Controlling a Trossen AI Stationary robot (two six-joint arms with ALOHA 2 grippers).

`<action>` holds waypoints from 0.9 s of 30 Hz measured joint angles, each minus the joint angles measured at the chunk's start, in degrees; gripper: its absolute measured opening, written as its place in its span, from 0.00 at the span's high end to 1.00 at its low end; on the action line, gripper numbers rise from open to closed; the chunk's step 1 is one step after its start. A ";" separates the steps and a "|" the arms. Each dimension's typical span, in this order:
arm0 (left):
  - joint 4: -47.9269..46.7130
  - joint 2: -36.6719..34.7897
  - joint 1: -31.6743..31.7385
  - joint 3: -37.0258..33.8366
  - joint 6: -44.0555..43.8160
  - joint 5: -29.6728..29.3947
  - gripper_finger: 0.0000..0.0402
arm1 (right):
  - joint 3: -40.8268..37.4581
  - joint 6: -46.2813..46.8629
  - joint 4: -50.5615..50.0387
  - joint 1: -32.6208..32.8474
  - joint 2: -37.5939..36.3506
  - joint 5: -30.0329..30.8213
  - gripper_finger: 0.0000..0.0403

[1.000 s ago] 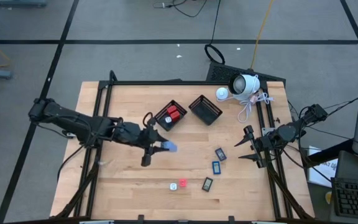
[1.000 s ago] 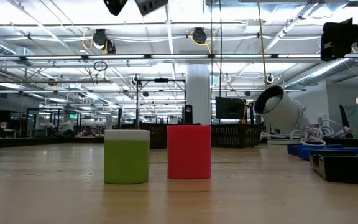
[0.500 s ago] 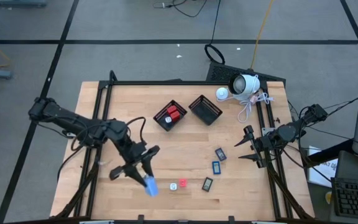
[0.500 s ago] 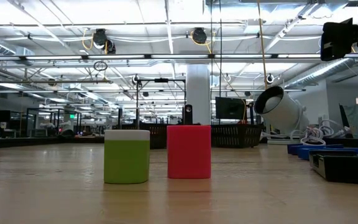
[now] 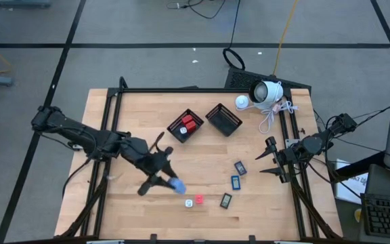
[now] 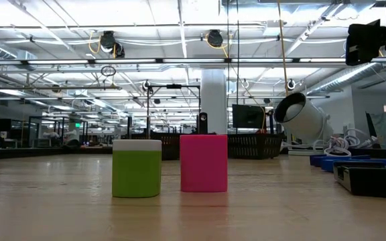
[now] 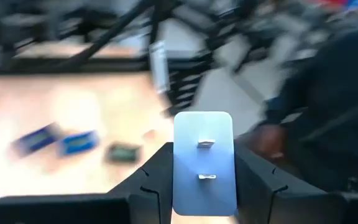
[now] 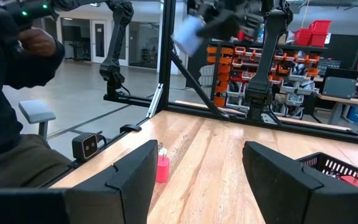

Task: Pick & Place Office items
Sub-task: Put the blue charger adapter into the left black bin

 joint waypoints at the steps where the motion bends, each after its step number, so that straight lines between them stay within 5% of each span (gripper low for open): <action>1: -1.47 0.00 0.00 -0.02 -0.05 -2.32 0.70 | -0.02 0.00 0.02 0.00 0.00 -0.02 0.44; 16: -18.43 0.00 -0.89 -0.02 -11.25 -39.24 0.69 | -0.02 0.00 0.00 0.00 0.00 -0.01 0.44; 27: -23.20 0.00 2.54 -0.02 -13.51 -46.87 0.70 | 0.00 0.00 0.02 0.00 0.00 0.00 0.44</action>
